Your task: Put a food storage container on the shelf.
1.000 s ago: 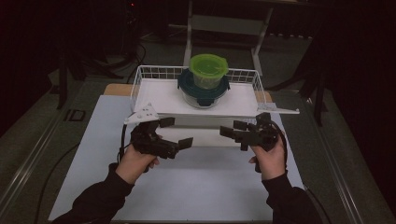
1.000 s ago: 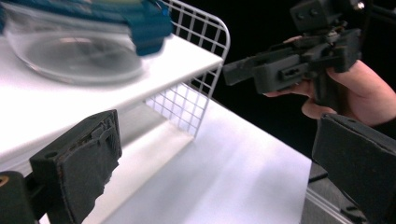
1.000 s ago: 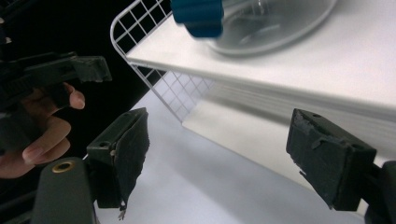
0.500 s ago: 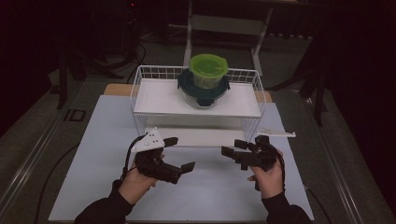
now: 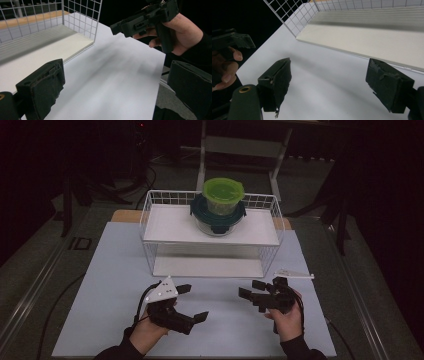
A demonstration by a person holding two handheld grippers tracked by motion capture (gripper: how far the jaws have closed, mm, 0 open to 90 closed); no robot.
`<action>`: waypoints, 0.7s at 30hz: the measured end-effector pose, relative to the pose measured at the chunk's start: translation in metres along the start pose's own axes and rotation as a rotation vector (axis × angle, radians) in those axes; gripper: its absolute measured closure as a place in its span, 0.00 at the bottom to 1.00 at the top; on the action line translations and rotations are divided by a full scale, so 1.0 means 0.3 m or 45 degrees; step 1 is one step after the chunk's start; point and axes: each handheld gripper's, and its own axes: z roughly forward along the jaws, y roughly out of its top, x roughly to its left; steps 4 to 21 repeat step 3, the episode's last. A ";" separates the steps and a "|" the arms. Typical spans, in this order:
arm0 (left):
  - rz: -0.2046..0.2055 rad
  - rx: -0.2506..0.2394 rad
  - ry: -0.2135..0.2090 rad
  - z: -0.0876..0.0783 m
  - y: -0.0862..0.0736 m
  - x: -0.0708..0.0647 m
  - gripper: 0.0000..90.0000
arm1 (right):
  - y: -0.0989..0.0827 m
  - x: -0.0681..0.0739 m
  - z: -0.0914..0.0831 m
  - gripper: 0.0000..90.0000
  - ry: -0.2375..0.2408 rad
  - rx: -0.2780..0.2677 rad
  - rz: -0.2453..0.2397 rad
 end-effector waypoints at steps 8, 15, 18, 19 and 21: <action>-0.006 0.015 -0.004 0.007 -0.011 0.002 0.01 | -0.006 -0.002 0.004 0.22 -0.009 0.009 -0.006; -0.006 0.015 -0.004 0.007 -0.011 0.002 0.01 | -0.006 -0.002 0.004 0.22 -0.009 0.009 -0.006; -0.006 0.015 -0.004 0.007 -0.011 0.002 0.01 | -0.006 -0.002 0.004 0.22 -0.009 0.009 -0.006; -0.006 0.015 -0.004 0.007 -0.011 0.002 0.01 | -0.006 -0.002 0.004 0.22 -0.009 0.009 -0.006; -0.006 0.015 -0.004 0.007 -0.011 0.002 0.01 | -0.006 -0.002 0.004 0.22 -0.009 0.009 -0.006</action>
